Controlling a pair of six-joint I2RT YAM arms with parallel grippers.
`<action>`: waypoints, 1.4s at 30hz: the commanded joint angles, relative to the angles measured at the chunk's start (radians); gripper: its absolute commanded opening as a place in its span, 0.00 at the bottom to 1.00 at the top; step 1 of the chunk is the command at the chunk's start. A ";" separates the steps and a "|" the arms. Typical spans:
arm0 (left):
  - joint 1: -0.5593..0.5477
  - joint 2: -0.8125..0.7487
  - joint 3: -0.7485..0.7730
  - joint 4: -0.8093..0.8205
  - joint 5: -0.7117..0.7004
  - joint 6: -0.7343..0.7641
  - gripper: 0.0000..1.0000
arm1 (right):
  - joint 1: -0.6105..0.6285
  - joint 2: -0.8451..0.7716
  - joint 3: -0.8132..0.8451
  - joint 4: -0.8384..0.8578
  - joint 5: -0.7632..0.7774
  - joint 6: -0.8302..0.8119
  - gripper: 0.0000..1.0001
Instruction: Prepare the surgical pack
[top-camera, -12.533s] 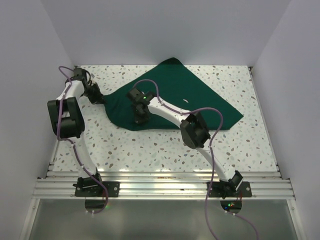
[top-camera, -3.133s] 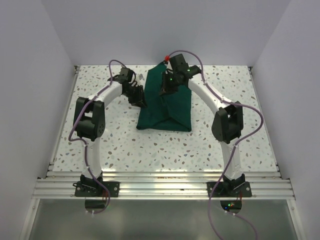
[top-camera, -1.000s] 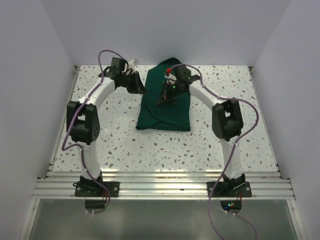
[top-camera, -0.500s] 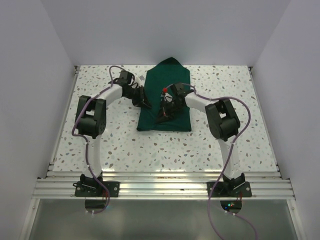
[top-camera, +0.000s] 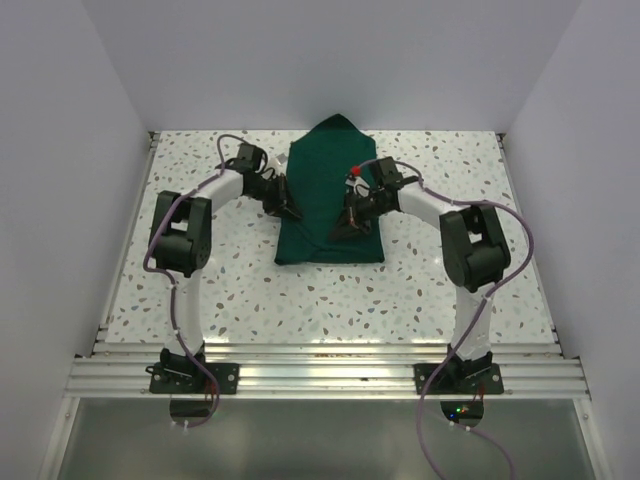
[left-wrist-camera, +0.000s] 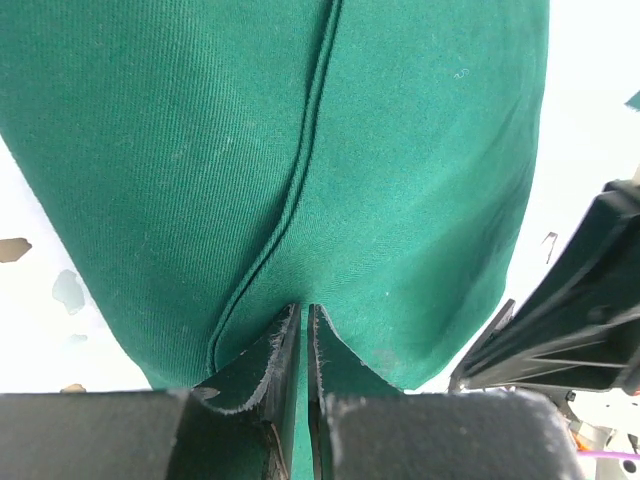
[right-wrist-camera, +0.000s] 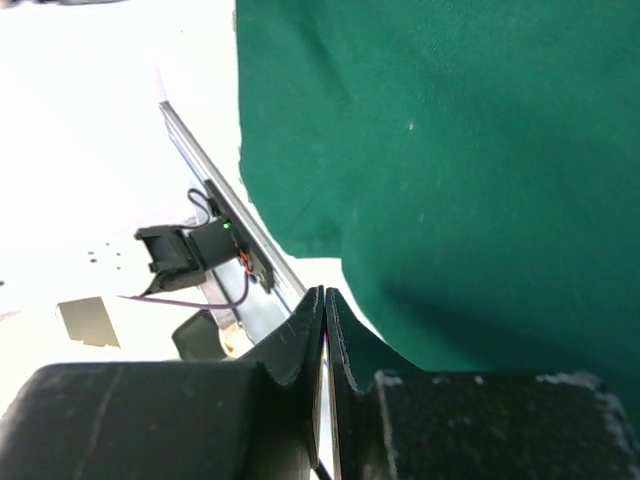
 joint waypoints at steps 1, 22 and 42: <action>0.027 -0.005 0.014 -0.012 -0.044 0.033 0.11 | -0.040 -0.095 -0.026 -0.011 -0.018 -0.023 0.07; 0.117 0.197 0.305 0.273 0.147 -0.128 0.26 | -0.252 0.247 0.415 0.203 0.224 0.125 0.13; 0.113 0.381 0.327 0.376 0.114 -0.196 0.24 | -0.278 0.465 0.448 0.349 0.189 0.214 0.12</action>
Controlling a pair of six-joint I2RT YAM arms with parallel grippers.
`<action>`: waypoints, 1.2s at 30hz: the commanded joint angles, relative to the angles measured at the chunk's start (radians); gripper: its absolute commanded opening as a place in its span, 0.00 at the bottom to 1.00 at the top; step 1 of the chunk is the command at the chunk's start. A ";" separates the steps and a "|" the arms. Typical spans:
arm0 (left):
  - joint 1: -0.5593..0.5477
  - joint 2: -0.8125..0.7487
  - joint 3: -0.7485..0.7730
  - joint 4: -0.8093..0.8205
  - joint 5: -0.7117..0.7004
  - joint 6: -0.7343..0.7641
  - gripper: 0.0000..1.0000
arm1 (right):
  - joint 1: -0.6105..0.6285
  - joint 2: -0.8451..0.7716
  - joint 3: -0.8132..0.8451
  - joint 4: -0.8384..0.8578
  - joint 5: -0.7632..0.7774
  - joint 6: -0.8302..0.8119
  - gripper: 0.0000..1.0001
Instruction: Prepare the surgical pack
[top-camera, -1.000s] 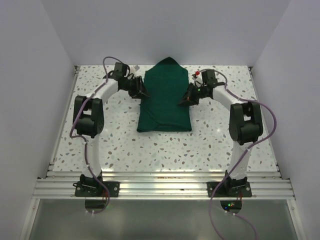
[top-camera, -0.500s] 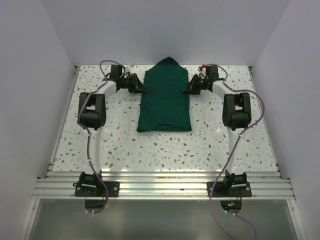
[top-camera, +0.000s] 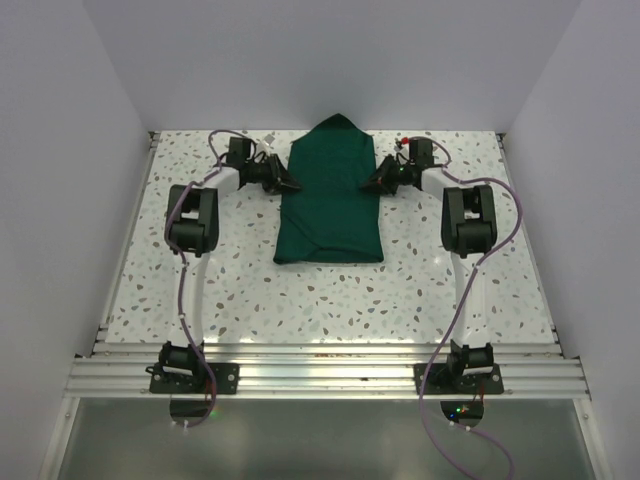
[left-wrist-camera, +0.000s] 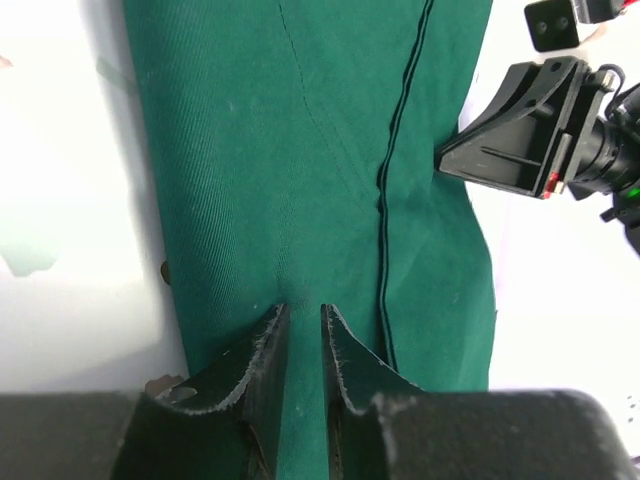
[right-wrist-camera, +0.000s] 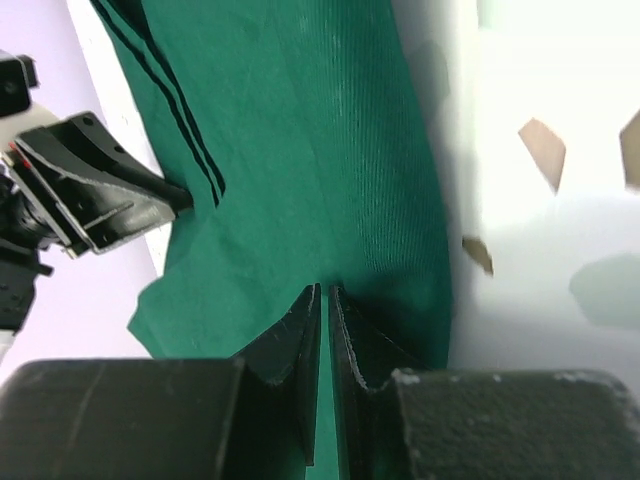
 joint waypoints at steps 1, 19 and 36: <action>0.012 0.023 -0.001 0.106 -0.044 -0.055 0.24 | 0.003 0.047 0.033 0.083 0.039 0.040 0.12; 0.036 0.308 0.296 0.620 -0.148 -0.582 0.37 | -0.032 0.384 0.441 0.314 0.146 0.397 0.20; 0.061 0.146 0.213 0.699 -0.405 -0.349 0.73 | -0.075 0.286 0.562 0.392 0.254 0.359 0.46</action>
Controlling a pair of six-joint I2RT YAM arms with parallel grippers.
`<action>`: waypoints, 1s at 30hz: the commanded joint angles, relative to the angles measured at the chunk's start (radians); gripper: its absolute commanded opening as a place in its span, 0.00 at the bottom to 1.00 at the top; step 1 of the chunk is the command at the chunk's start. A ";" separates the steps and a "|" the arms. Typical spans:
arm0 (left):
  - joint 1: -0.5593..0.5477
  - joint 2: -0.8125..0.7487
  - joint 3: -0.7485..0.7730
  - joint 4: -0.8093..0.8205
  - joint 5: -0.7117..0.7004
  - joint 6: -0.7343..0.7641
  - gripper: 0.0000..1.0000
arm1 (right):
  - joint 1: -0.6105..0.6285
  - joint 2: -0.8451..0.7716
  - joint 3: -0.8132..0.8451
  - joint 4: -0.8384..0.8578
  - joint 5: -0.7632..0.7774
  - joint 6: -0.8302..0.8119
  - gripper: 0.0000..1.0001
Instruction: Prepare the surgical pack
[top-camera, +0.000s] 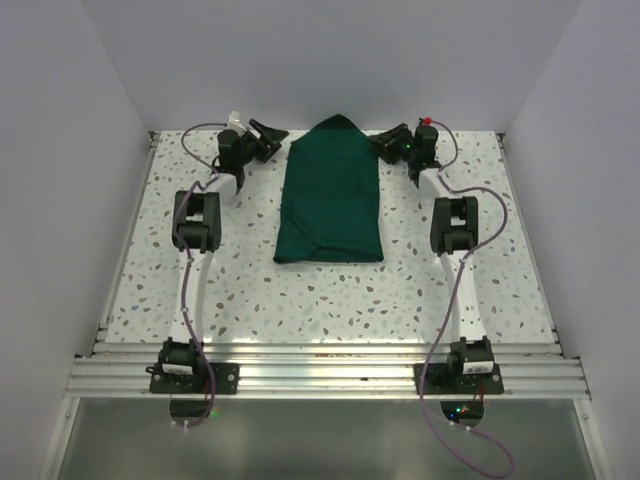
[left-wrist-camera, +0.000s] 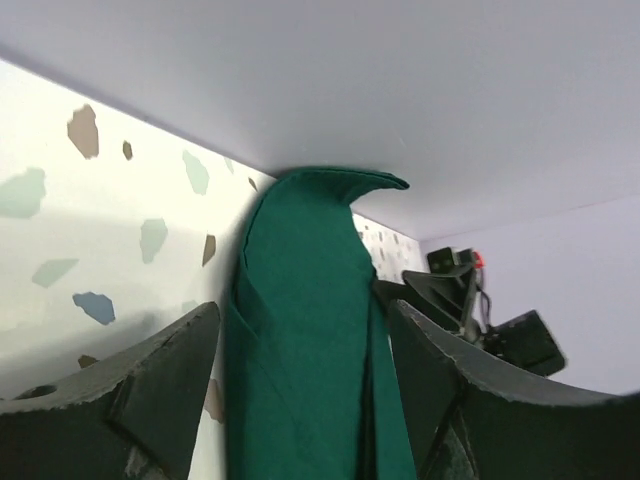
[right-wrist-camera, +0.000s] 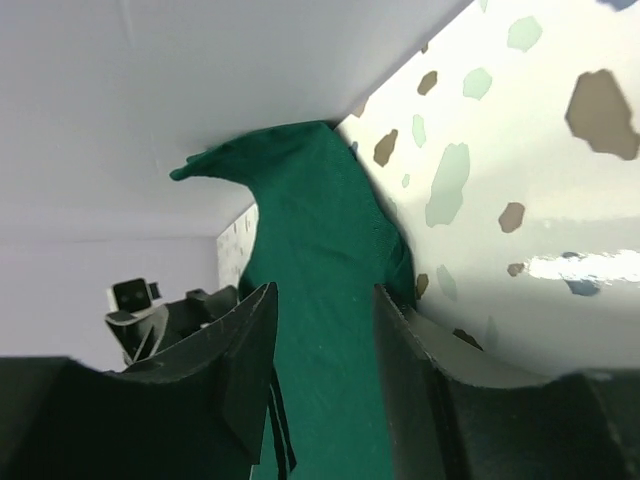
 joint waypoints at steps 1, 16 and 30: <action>0.009 -0.106 -0.012 -0.039 -0.059 0.175 0.73 | -0.039 -0.157 -0.039 -0.037 0.027 -0.140 0.48; -0.063 -0.033 -0.006 -0.120 -0.056 0.230 0.73 | -0.031 -0.054 0.025 -0.248 -0.025 -0.331 0.56; -0.074 0.023 0.051 -0.145 -0.056 0.210 0.54 | 0.010 0.019 0.079 -0.292 0.023 -0.379 0.44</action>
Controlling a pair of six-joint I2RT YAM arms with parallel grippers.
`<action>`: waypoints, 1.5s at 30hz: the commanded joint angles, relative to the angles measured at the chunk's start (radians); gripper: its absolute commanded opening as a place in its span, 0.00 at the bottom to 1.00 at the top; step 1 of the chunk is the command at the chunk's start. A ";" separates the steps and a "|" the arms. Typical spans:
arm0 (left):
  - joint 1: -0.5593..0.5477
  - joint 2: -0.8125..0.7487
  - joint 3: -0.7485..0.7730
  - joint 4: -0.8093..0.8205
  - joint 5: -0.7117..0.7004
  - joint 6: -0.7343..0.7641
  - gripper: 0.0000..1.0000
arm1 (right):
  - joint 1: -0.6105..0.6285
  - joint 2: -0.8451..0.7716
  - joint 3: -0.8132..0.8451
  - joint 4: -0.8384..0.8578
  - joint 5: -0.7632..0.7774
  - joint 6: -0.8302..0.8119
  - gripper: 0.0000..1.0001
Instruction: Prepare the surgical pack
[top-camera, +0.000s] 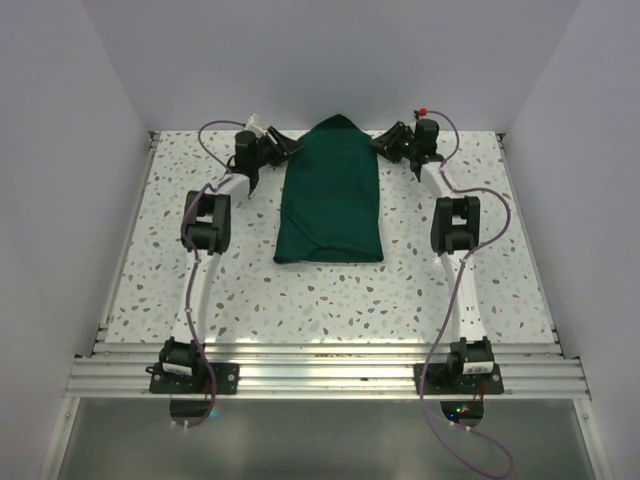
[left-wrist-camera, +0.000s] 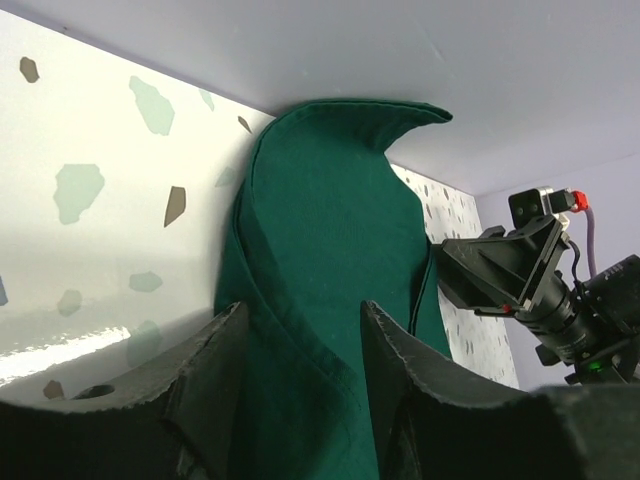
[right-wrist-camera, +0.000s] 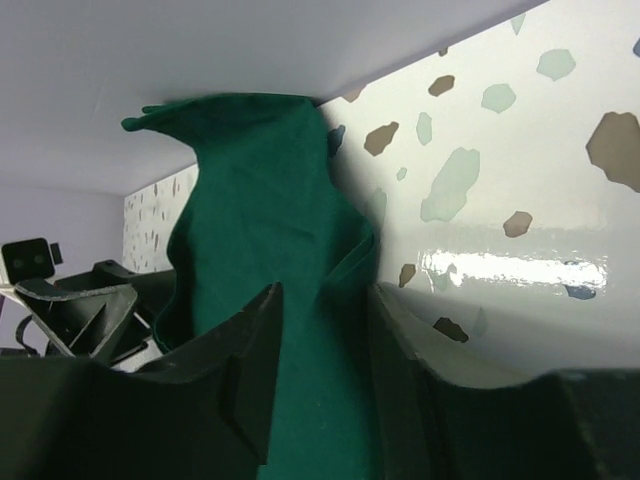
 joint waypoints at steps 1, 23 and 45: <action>0.003 0.036 0.049 -0.030 -0.012 0.009 0.52 | 0.012 0.055 0.033 -0.078 0.032 -0.043 0.40; -0.011 -0.165 -0.074 -0.135 -0.294 0.221 0.84 | 0.018 -0.014 -0.054 -0.067 0.067 -0.037 0.20; -0.085 -0.038 0.117 -0.328 -0.435 0.424 0.66 | 0.021 -0.089 -0.091 -0.136 0.155 -0.163 0.33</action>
